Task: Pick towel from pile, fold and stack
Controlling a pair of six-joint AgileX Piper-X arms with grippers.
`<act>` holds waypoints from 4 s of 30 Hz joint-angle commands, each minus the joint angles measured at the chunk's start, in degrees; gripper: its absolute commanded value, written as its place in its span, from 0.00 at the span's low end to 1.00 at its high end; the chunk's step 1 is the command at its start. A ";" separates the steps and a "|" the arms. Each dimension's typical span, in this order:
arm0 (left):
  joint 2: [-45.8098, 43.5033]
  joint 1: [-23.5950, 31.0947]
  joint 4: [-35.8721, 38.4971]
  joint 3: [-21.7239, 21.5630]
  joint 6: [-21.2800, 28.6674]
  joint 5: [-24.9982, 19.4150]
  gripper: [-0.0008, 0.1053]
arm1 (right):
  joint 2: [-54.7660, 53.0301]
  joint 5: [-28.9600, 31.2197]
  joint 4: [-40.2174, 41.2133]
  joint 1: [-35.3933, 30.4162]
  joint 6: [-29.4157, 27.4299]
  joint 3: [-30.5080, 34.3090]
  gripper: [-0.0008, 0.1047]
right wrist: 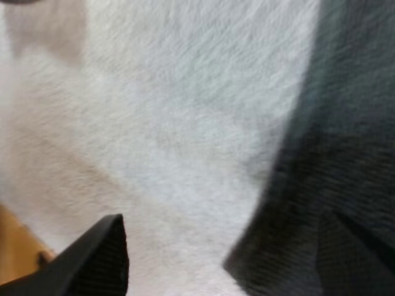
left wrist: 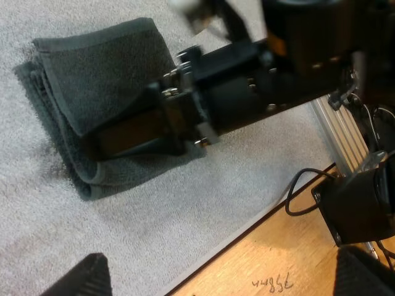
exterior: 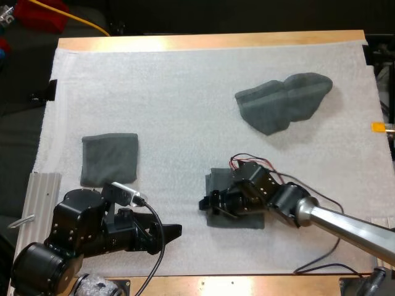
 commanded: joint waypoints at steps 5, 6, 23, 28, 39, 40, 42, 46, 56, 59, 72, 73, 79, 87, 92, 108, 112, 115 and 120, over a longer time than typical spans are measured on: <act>-0.32 0.05 0.14 -0.24 -0.44 0.71 0.67 | -6.14 4.43 9.39 0.03 -7.71 -0.27 0.61; -0.32 0.05 0.14 -0.24 -0.44 0.71 0.67 | -6.70 4.77 10.45 0.03 -8.27 -0.27 0.61; -0.32 0.05 -2.03 -0.24 1.65 0.71 0.67 | -25.87 18.96 29.95 0.03 -15.12 -0.27 0.72; -0.17 0.05 -3.57 -0.24 1.65 0.30 0.67 | -30.33 21.20 32.83 0.03 -15.12 -0.27 0.72; 5.24 0.05 -6.19 -0.05 1.63 -1.46 0.69 | -32.96 21.20 33.68 0.03 -15.12 -0.27 0.72; 6.43 0.05 -6.57 -0.05 1.65 -1.46 0.69 | -32.96 21.20 33.68 0.03 -15.12 -0.27 0.72; 8.18 0.05 -7.42 -0.05 1.64 -1.46 0.69 | -32.96 21.20 33.68 0.03 -15.12 -0.27 0.72; 11.99 0.05 -10.24 -0.05 1.64 -1.46 0.69 | -32.96 21.20 33.68 0.03 -15.12 -0.27 0.72; 21.65 0.05 -14.57 -0.05 1.64 -3.94 0.69 | -32.96 21.20 33.68 0.03 -15.12 -0.27 0.72; 24.81 0.05 -15.91 -0.05 1.64 -3.94 0.69 | -32.96 21.20 33.68 0.03 -15.12 -0.27 0.72; 37.18 0.05 -22.39 -0.05 2.16 -3.70 0.69 | -32.96 21.20 33.68 0.03 -15.12 -0.27 0.72; 38.43 0.05 -23.10 -0.05 2.16 -3.52 0.69 | -32.96 21.20 33.68 0.03 -15.12 -0.27 0.72; 44.16 0.05 -24.74 -0.05 2.16 -3.29 0.69 | -32.96 21.20 33.68 0.03 -15.12 -0.27 0.72; 51.96 -1.33 -26.40 -0.05 2.16 0.83 0.68 | -32.96 21.20 33.68 0.03 -15.12 -0.27 0.72; 56.35 -4.01 -28.51 -0.05 2.16 0.83 0.68 | -32.96 21.20 33.68 0.03 -14.72 -0.27 0.72; 62.51 -6.01 -31.52 -0.05 -0.98 5.91 0.68 | -32.96 21.10 33.68 0.03 -14.72 -0.27 0.72; 64.29 -8.63 -30.95 -0.57 -1.63 5.13 0.68 | -32.96 21.10 33.68 0.03 -13.94 -0.27 0.72; 64.36 -10.67 -32.18 -0.80 -2.76 6.06 0.68 | -32.96 21.10 33.68 0.03 -13.46 -0.27 0.72; 64.36 -13.62 -35.08 -0.80 -5.44 6.79 0.68 | -32.96 21.10 33.68 0.03 -13.42 -0.27 0.72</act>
